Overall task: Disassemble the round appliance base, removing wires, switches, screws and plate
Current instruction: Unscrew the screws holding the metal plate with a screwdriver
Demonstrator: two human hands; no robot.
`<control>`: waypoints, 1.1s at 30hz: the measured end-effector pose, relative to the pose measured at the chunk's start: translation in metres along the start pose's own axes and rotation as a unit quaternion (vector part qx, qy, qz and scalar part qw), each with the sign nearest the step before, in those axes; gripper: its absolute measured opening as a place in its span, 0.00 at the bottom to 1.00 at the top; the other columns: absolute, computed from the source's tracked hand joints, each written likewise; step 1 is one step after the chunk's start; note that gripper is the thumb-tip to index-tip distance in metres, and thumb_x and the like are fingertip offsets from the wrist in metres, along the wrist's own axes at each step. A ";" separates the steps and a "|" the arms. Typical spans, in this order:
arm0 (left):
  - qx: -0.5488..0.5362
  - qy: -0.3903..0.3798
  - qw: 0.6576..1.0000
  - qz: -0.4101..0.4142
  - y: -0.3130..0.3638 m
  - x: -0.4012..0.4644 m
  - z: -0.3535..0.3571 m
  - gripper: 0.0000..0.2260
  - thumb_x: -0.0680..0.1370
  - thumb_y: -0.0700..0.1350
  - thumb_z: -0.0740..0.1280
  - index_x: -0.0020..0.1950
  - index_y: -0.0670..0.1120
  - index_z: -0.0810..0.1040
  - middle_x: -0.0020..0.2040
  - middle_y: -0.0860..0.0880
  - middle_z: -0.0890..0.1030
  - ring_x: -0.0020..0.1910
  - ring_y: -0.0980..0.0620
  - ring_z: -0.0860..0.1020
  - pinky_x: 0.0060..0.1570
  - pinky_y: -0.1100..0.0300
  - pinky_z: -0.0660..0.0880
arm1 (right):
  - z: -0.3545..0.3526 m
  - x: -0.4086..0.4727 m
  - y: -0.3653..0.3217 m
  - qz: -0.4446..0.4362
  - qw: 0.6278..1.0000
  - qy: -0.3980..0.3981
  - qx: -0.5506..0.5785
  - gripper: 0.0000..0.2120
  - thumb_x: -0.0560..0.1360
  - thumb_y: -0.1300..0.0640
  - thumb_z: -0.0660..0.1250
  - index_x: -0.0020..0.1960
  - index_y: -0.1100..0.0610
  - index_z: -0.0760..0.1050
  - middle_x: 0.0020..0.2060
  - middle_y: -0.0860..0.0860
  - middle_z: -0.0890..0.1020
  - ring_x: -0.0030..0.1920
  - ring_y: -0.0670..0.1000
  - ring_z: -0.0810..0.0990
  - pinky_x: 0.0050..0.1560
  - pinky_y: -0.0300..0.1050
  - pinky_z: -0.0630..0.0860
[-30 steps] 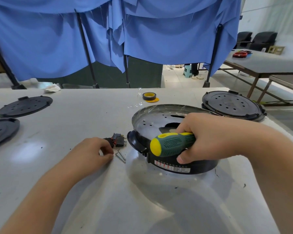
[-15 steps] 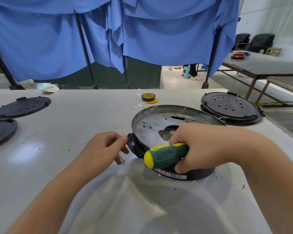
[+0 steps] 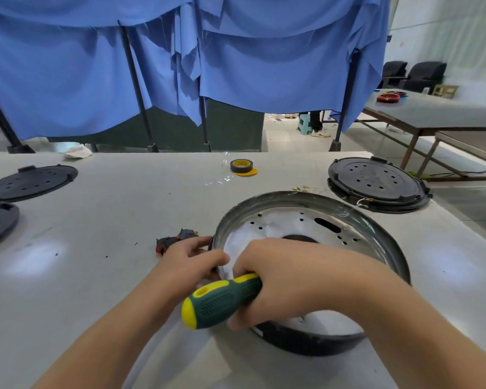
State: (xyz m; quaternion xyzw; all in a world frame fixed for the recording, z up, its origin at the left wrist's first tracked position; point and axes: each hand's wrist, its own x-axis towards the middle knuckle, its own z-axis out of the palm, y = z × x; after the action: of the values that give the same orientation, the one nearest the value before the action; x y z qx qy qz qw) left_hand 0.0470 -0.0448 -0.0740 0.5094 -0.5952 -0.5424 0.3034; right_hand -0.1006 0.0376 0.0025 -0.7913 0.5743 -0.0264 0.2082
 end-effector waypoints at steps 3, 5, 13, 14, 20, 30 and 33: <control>-0.052 0.033 0.998 -0.002 -0.001 0.000 0.000 0.20 0.72 0.45 0.71 0.64 0.46 0.76 0.52 0.44 0.83 0.35 0.50 0.81 0.28 0.65 0.76 | -0.008 -0.005 0.002 0.019 0.999 -0.030 0.008 0.16 0.65 0.42 0.75 0.38 0.53 0.77 0.26 0.47 0.76 0.22 0.42 0.70 0.18 0.30 0.62; -0.081 0.047 0.996 0.001 0.000 -0.001 0.001 0.22 0.73 0.47 0.71 0.66 0.47 0.74 0.54 0.45 0.81 0.38 0.50 0.82 0.29 0.64 0.77 | -0.015 -0.012 0.005 0.043 0.998 -0.050 -0.011 0.16 0.64 0.40 0.75 0.36 0.51 0.75 0.23 0.44 0.73 0.21 0.41 0.69 0.17 0.29 0.60; -0.126 -0.084 0.987 0.047 0.001 -0.010 0.004 0.49 0.59 0.47 0.80 0.74 0.62 0.58 0.62 0.58 0.74 0.52 0.60 0.82 0.42 0.64 0.80 | -0.024 -0.022 0.020 0.102 0.993 -0.034 -0.045 0.12 0.66 0.47 0.72 0.35 0.54 0.74 0.23 0.46 0.69 0.24 0.47 0.67 0.25 0.38 0.62; -0.111 -0.076 0.990 0.049 0.001 -0.010 0.009 0.48 0.61 0.46 0.79 0.75 0.59 0.57 0.62 0.58 0.74 0.54 0.60 0.81 0.45 0.63 0.80 | -0.023 -0.020 0.021 0.096 0.994 -0.023 -0.039 0.12 0.67 0.48 0.71 0.34 0.54 0.73 0.23 0.47 0.69 0.25 0.48 0.67 0.27 0.40 0.63; -0.026 -0.021 0.998 0.051 0.003 -0.007 0.013 0.30 0.68 0.39 0.75 0.69 0.44 0.71 0.62 0.44 0.79 0.59 0.45 0.78 0.59 0.50 0.75 | -0.012 -0.003 0.020 0.058 0.998 0.036 0.008 0.18 0.70 0.44 0.71 0.30 0.53 0.70 0.21 0.46 0.68 0.21 0.44 0.66 0.20 0.32 0.60; -0.069 0.036 0.994 0.072 0.001 -0.005 -0.005 0.19 0.73 0.39 0.69 0.64 0.51 0.77 0.55 0.53 0.84 0.51 0.55 0.82 0.47 0.59 0.80 | -0.026 -0.010 0.036 0.008 0.994 0.044 0.104 0.17 0.68 0.38 0.70 0.36 0.51 0.75 0.26 0.45 0.71 0.27 0.43 0.70 0.32 0.40 0.67; 0.015 0.014 0.998 0.056 0.004 -0.012 -0.001 0.41 0.62 0.50 0.74 0.74 0.58 0.62 0.68 0.56 0.72 0.66 0.52 0.73 0.65 0.48 0.71 | -0.035 -0.013 0.040 0.002 0.977 0.090 0.193 0.15 0.72 0.39 0.66 0.45 0.51 0.76 0.32 0.50 0.77 0.32 0.44 0.76 0.37 0.41 0.76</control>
State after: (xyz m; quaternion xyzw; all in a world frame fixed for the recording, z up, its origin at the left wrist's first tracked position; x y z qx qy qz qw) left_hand 0.0501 -0.0343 -0.0679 0.4875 -0.6268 -0.5084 0.3333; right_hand -0.1507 0.0292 0.0224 -0.7292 0.5767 -0.2073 0.3045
